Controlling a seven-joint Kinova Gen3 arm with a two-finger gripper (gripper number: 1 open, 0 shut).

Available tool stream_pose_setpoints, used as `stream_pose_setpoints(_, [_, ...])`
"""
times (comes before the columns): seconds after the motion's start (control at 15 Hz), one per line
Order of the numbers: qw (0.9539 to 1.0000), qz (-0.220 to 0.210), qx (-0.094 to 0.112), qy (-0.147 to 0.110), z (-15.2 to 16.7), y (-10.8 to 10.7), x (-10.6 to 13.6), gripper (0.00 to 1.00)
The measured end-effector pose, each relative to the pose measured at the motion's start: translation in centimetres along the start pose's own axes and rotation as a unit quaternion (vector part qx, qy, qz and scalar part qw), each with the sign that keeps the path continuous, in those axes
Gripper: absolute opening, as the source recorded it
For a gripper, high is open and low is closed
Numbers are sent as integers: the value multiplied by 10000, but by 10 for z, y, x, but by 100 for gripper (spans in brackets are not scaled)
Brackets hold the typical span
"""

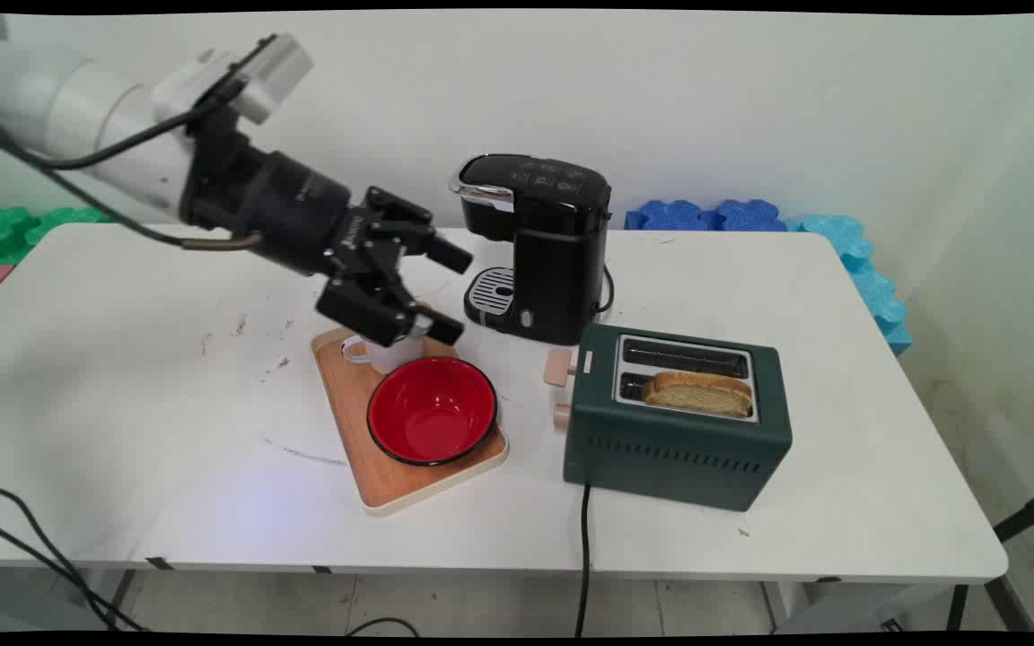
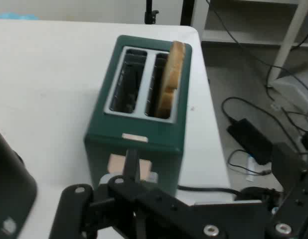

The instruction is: Press the toaster switch

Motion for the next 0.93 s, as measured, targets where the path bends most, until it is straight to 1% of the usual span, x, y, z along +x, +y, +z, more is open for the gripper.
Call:
stream_pose_setpoints(0.13, [9999,101,73,-91,13,-6,11,100])
stream_pose_setpoints(0.33, [9989,339,124,-284,34,-13,21,100])
stream_pose_setpoints(0.73, [9948,646,107,-782,73,-23,24,100])
stream_pose_setpoints(0.8, [9939,689,86,-853,78,-24,24,0])
stream_pose_setpoints(0.93, [9925,762,51,-959,86,-25,24,0])
